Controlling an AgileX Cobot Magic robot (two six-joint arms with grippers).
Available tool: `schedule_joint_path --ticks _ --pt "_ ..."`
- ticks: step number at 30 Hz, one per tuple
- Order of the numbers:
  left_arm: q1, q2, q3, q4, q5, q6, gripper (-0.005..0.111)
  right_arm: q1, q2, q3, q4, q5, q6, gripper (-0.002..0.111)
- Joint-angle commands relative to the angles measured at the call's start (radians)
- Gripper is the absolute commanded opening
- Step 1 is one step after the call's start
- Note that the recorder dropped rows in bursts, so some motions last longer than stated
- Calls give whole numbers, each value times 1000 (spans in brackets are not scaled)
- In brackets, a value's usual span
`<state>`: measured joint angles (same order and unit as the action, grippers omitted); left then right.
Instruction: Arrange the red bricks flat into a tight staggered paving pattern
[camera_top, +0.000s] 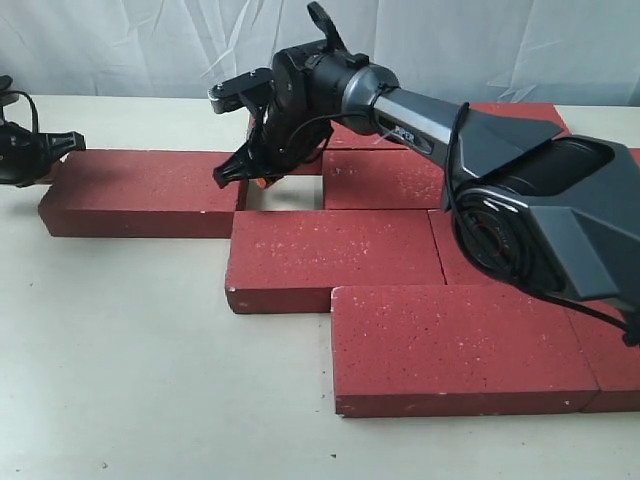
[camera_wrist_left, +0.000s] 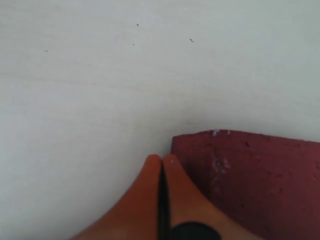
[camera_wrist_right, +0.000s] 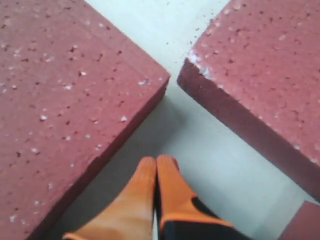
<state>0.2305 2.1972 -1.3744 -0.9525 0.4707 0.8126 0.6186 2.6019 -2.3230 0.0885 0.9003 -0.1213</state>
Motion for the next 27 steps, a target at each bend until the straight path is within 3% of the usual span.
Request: schedule_joint_path --ticks 1,5,7,8,11,27 --pt "-17 -2 -5 -20 11 2 0 -8 -30 -2 31 6 -20 -1" --pt "-14 -2 -5 -16 8 2 0 2 -70 -54 58 94 -39 -1" --pt "-14 -2 -5 -15 10 2 0 30 -130 -99 107 199 -135 -1" --pt "-14 -2 -5 -13 10 2 0 47 -146 -104 203 273 -276 -1" --pt "-14 -2 -5 -13 22 2 0 80 -112 -104 347 321 -440 -1" --pt "-14 -2 -5 -15 30 2 0 109 10 -104 137 194 -390 -1"
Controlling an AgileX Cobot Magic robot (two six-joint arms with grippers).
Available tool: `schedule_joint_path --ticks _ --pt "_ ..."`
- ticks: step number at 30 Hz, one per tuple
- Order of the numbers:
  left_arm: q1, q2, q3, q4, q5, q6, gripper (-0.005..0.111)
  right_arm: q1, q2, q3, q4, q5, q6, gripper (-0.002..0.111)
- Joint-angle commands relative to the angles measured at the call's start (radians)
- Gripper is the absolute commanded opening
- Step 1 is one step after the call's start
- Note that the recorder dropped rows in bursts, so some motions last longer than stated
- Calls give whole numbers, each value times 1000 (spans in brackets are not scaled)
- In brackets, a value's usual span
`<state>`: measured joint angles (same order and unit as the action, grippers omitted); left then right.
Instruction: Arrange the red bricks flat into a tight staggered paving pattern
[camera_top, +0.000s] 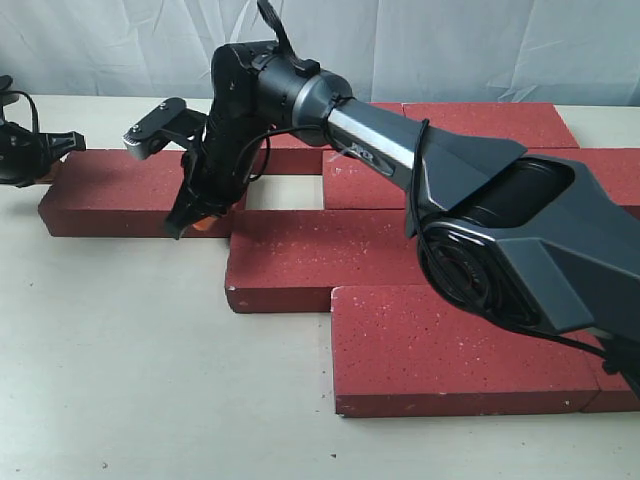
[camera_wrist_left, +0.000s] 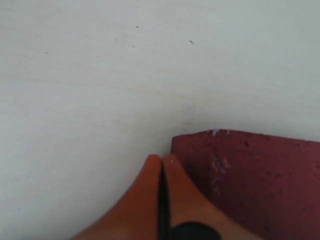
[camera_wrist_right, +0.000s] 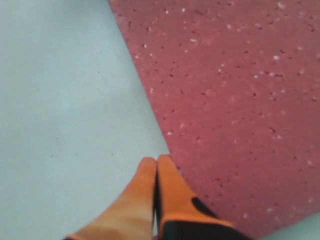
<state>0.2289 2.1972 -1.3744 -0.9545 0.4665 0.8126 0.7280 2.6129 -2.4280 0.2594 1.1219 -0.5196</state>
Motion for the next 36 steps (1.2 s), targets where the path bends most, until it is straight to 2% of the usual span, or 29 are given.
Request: schedule_joint_path --ticks 1,9,12,15,22,36 --pt "-12 -2 -5 -13 35 2 0 0 -1 1 -37 -33 14 -1" --pt "-12 -2 -5 -15 37 2 0 0 -1 1 -81 -59 42 -1" --pt "-12 -2 -5 -15 37 2 0 0 -1 1 -27 -53 42 -1" --pt "-12 -2 -5 -15 37 2 0 8 -1 1 18 -26 27 -1" --pt "-12 -2 -5 -15 38 2 0 10 -14 1 -57 78 49 -1" --pt "-12 -2 -5 -18 -39 -8 0 10 -18 1 -67 0 43 -1"
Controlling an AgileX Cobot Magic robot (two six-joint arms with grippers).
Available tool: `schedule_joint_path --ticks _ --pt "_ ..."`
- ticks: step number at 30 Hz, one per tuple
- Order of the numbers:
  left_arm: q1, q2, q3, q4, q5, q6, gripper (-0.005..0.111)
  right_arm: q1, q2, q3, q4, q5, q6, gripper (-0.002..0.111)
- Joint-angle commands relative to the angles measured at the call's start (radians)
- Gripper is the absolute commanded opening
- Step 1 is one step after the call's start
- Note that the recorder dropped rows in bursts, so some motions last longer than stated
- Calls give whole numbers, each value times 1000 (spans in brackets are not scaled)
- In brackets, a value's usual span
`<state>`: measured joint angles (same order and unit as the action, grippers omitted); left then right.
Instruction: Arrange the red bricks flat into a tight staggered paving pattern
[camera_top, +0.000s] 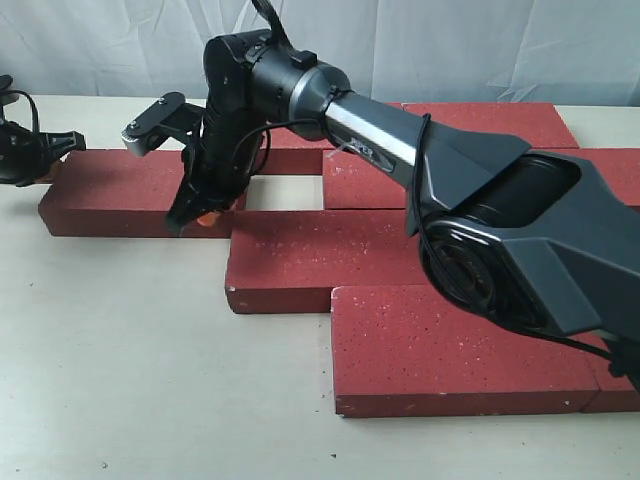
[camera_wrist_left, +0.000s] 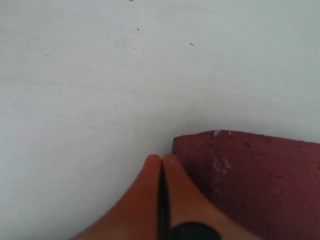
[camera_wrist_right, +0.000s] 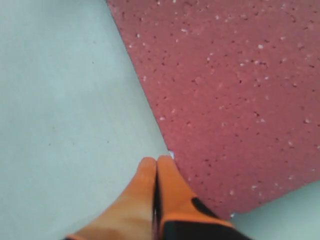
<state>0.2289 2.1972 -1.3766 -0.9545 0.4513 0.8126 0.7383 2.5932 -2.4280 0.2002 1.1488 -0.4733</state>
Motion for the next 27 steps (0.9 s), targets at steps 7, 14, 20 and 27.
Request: schedule_joint_path --ticks 7,14,20,27 --pt "-11 -2 -3 -14 -55 -18 0 0 16 1 -25 -42 -3 -1" --pt "23 -2 -3 -16 -41 -18 0 0 16 1 -72 -84 3 -1" --pt "29 -2 -3 -18 -14 -18 0 0 3 1 7 -43 3 -1" --pt "29 -2 -3 -36 -12 -18 0 -57 -101 1 -29 -142 137 -1"
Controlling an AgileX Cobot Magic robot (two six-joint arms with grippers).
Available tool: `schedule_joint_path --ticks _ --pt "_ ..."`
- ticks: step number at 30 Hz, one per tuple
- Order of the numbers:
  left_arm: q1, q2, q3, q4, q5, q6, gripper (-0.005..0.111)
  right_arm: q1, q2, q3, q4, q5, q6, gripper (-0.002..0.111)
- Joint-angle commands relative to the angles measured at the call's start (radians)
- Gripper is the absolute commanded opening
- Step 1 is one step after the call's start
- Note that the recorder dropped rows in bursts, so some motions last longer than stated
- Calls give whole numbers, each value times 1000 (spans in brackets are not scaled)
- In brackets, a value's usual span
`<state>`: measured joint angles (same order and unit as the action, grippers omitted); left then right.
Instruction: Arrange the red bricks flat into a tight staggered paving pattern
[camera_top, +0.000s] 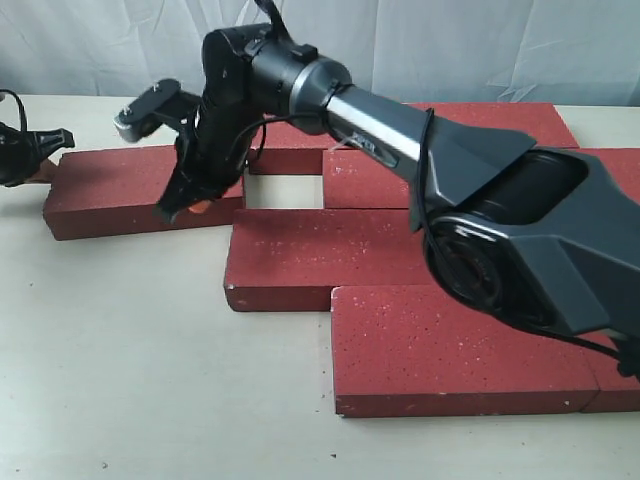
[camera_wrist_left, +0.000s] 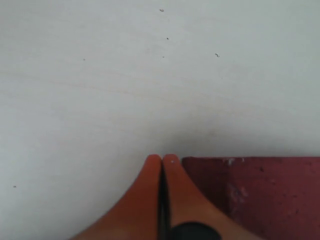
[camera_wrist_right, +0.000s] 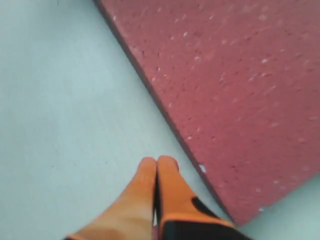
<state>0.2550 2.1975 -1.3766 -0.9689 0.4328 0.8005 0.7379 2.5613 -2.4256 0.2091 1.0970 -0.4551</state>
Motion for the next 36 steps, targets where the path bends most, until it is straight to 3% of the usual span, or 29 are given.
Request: schedule_joint_path --ticks 1,8,18,36 --pt "3 -2 -3 -31 11 -5 0 -74 -69 -1 -44 -113 157 -1" --pt "-1 7 -7 -69 18 14 0 -151 -25 -1 -52 -21 224 -1" --pt "-31 47 -34 -100 39 30 0 -149 53 -1 -58 -119 224 -1" --pt "-27 47 -34 -48 112 47 0 -108 49 -1 -1 49 177 -1"
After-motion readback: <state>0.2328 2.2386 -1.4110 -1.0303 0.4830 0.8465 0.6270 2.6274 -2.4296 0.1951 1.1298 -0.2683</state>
